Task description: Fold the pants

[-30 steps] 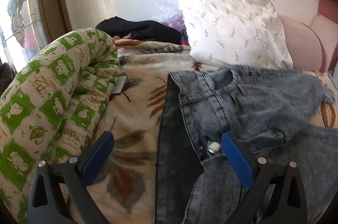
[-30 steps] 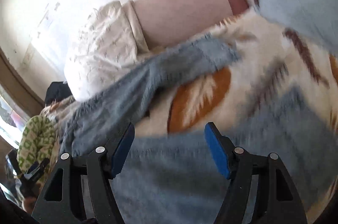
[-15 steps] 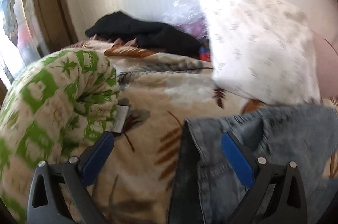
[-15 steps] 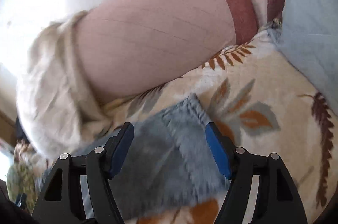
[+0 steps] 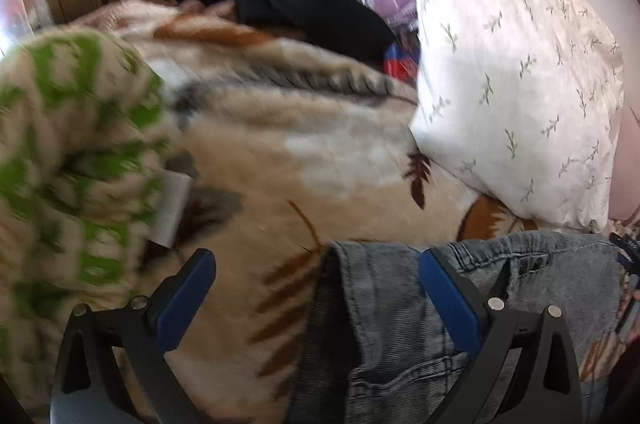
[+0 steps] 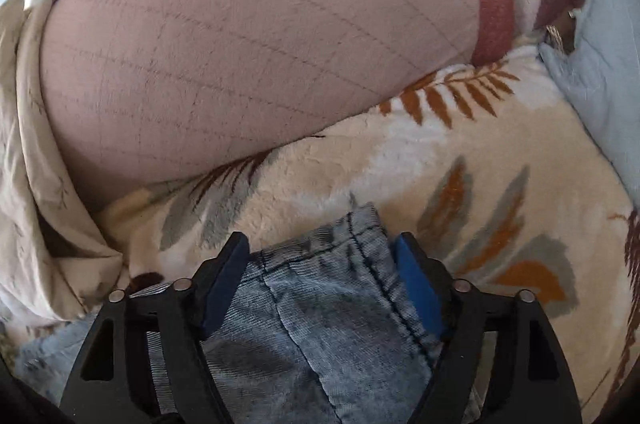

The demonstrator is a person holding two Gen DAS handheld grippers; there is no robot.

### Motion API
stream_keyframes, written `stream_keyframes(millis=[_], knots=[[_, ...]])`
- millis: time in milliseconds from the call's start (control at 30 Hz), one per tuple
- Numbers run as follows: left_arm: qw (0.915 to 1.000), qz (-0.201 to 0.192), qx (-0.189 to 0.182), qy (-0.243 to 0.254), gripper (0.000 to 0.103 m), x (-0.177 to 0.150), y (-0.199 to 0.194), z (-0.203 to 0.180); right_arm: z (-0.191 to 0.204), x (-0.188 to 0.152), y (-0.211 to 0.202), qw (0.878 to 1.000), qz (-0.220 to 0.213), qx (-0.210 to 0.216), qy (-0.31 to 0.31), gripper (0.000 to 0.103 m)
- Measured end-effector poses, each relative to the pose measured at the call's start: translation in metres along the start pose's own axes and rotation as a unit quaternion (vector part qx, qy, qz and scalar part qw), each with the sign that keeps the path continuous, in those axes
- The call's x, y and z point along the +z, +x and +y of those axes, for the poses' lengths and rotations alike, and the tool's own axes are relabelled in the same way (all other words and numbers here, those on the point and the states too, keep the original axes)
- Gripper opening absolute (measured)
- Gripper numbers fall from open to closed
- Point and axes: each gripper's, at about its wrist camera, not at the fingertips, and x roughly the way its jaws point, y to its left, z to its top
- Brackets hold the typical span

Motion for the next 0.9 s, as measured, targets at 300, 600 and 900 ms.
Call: stream_keyframes(millis=[300,600,900], knots=[[0.9929,0.073,-0.093,-0.014,0.024,-0.002,0.035,-0.014,0.000,-0.001,0.009,1.000,0.006,-0.013,-0.017,0.069],[0.9899,0.031,-0.133,-0.039,0.004,0.005,0.014,-0.002,0.001,0.004,-0.003,0.999,0.004,0.015,-0.030,0.017],[0.9809,-0.030,-0.190,-0.032,0.004,-0.001,-0.067,0.007,-0.037,0.001,-0.081,0.993,-0.065,0.093,0.031,0.015]])
